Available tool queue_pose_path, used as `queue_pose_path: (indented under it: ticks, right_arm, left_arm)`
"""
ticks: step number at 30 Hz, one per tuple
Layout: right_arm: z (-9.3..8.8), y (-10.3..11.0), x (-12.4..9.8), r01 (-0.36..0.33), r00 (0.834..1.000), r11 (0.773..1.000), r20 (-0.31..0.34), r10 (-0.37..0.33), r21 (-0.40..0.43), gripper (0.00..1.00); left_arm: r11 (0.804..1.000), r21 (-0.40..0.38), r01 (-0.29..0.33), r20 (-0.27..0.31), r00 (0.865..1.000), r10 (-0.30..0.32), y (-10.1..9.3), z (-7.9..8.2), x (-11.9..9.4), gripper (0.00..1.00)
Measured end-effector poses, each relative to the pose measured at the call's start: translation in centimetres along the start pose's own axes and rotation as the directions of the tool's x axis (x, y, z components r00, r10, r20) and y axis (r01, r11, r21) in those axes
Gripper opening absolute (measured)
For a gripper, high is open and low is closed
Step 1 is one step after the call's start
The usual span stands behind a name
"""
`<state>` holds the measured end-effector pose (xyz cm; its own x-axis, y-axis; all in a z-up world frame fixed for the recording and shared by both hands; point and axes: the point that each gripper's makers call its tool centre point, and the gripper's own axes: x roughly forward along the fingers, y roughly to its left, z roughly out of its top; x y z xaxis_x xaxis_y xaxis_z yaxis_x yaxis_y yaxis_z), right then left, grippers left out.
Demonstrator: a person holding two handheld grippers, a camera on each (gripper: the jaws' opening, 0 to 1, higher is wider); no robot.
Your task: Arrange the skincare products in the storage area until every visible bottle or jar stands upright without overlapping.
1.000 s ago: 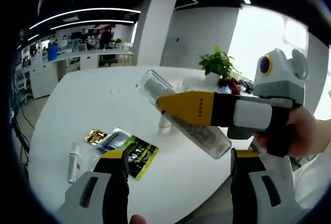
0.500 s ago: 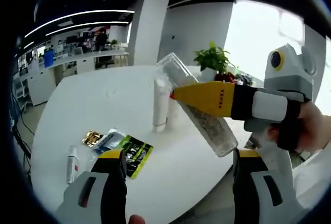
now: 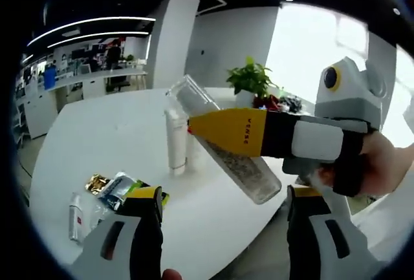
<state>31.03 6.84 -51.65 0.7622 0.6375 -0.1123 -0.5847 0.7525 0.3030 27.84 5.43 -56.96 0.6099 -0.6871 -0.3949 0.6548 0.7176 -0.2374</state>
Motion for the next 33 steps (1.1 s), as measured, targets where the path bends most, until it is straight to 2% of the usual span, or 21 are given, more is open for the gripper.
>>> queue_pose_path:
  ticks: [3, 7, 16, 19, 24, 30, 33]
  right_arm:
    - [-0.1, 0.1, -0.1, -0.013, 1.000, 1.000, -0.005, 0.013, -0.010, 0.20]
    - [0.2, -0.2, -0.5, -0.017, 1.000, 1.000, 0.004, 0.017, -0.012, 0.20]
    - [0.6, -0.9, -1.2, -0.020, 1.000, 1.000, 0.002, 0.020, -0.024, 0.20]
    - [0.5, -0.8, -1.4, -0.018, 1.000, 0.999, -0.007, 0.018, -0.044, 0.20]
    - [0.3, -1.0, -1.5, -0.006, 1.000, 0.998, -0.016, 0.005, -0.055, 0.20]
    - [0.2, -1.2, -1.5, 0.013, 1.000, 0.998, -0.019, -0.014, -0.054, 0.20]
    - [0.2, -1.3, -1.6, 0.022, 0.999, 0.996, -0.027, -0.025, -0.086, 0.20]
  left_arm:
    - [1.000, -0.004, -0.023, 0.011, 1.000, 0.023, 0.6, 0.4, 0.1, 0.72]
    - [0.999, -0.016, -0.037, 0.002, 0.999, 0.037, 1.0, 0.2, 0.2, 0.77]
    - [0.996, -0.023, -0.089, -0.010, 0.996, 0.089, 2.0, 0.0, 0.3, 0.71]
    - [0.996, 0.000, -0.090, -0.015, 0.996, 0.090, 1.9, -0.1, 0.4, 0.64]
    - [0.997, 0.067, -0.048, -0.020, 0.999, 0.050, 0.7, 0.2, 0.8, 0.45]
    - [0.987, 0.163, 0.010, -0.013, 1.000, -0.008, -0.8, 0.8, 1.3, 0.20]
    - [0.982, 0.190, 0.012, -0.011, 1.000, -0.010, -0.7, 0.9, 1.5, 0.18]
